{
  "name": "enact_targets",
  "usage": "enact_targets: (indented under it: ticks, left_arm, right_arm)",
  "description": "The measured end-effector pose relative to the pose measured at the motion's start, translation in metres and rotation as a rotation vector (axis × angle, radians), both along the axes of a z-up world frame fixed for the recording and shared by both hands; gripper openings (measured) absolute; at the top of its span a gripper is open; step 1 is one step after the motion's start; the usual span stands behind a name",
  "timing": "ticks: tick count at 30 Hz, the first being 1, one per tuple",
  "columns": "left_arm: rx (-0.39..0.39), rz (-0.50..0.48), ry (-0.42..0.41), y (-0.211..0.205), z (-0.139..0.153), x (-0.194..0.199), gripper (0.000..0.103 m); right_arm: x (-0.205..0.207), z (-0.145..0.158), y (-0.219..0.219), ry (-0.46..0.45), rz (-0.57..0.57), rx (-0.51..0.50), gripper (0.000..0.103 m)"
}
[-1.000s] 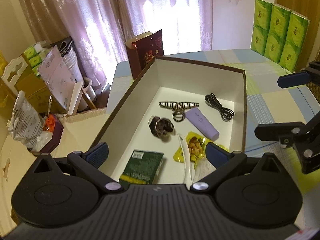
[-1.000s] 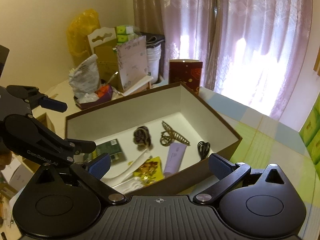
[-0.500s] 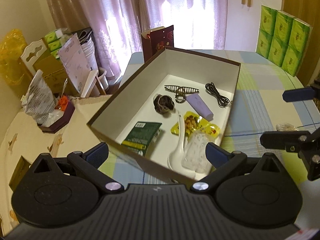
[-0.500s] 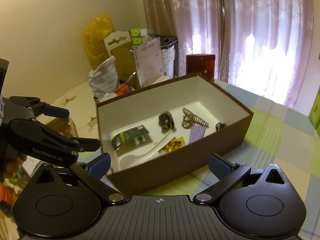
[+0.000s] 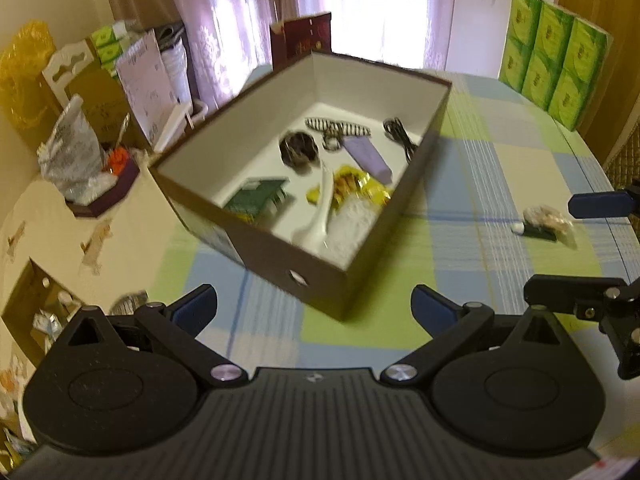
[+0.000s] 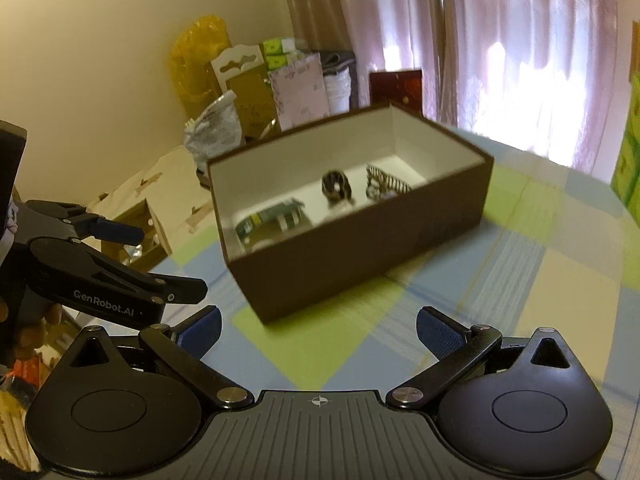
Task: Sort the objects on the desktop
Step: 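Move both tools away from the box toward the tube and swab bag, then lower the left tool onto the green Mentholatum tube and close it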
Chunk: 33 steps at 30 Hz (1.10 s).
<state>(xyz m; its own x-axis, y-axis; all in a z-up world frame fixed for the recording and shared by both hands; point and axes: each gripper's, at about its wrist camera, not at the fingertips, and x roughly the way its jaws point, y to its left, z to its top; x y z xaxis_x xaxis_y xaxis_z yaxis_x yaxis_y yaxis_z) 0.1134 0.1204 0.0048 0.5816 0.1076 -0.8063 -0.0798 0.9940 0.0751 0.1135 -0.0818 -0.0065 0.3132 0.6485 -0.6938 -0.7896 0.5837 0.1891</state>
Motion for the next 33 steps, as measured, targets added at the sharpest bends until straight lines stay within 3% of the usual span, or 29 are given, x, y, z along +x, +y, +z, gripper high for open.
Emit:
enact_targets:
  ticks: [13, 24, 33]
  left_arm:
    - [-0.037, -0.057, 0.055, -0.037, -0.021, -0.011, 0.102]
    - [-0.106, -0.259, 0.051, -0.093, -0.039, 0.008, 0.102]
    - [-0.125, -0.411, 0.042, -0.128, -0.059, 0.036, 0.102]
  right_arm:
    - [-0.007, -0.029, -0.061, 0.056, -0.150, -0.059, 0.101]
    - [-0.002, -0.048, -0.124, 0.072, -0.388, -0.126, 0.101]
    - [0.012, -0.064, -0.156, 0.085, -0.501, -0.155, 0.101]
